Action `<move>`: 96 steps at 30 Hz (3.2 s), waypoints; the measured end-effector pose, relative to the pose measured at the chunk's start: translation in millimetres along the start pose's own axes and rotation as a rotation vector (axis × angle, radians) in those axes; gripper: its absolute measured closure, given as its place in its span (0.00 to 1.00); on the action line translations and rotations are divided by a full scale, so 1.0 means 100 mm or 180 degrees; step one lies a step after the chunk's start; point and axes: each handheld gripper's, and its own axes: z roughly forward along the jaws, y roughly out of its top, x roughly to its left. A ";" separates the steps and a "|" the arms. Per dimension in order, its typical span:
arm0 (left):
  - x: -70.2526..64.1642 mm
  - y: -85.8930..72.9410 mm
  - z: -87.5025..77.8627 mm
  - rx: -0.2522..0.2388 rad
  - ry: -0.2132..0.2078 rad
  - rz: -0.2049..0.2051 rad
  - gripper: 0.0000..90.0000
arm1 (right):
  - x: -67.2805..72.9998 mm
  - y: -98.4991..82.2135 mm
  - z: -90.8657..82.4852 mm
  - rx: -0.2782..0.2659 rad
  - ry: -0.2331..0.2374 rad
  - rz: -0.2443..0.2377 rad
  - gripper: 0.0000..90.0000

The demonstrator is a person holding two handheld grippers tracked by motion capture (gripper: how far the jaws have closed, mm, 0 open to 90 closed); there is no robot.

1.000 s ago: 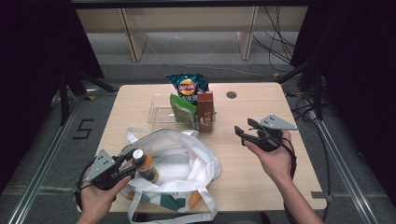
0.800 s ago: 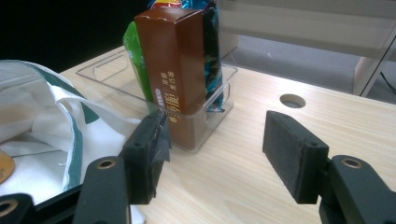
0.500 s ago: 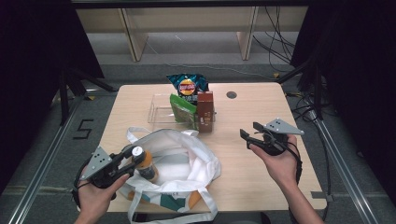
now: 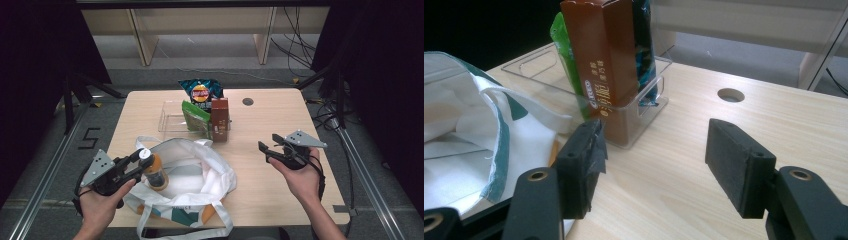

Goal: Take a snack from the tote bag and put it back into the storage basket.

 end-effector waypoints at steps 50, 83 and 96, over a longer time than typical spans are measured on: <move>0.09 0.47 0.30 -0.0206 -0.0020 -0.0006 0.66 | -0.02 -0.11 -0.02 0.0105 -0.0049 0.0096 0.45; 0.09 0.69 0.30 -0.0487 -0.0022 0.0000 0.66 | -0.04 -0.12 -0.01 0.0128 -0.0053 0.0009 0.45; 0.09 0.78 0.33 -0.0556 -0.0021 -0.0006 0.66 | -0.04 -0.14 0.01 0.0116 -0.0064 0.0026 0.45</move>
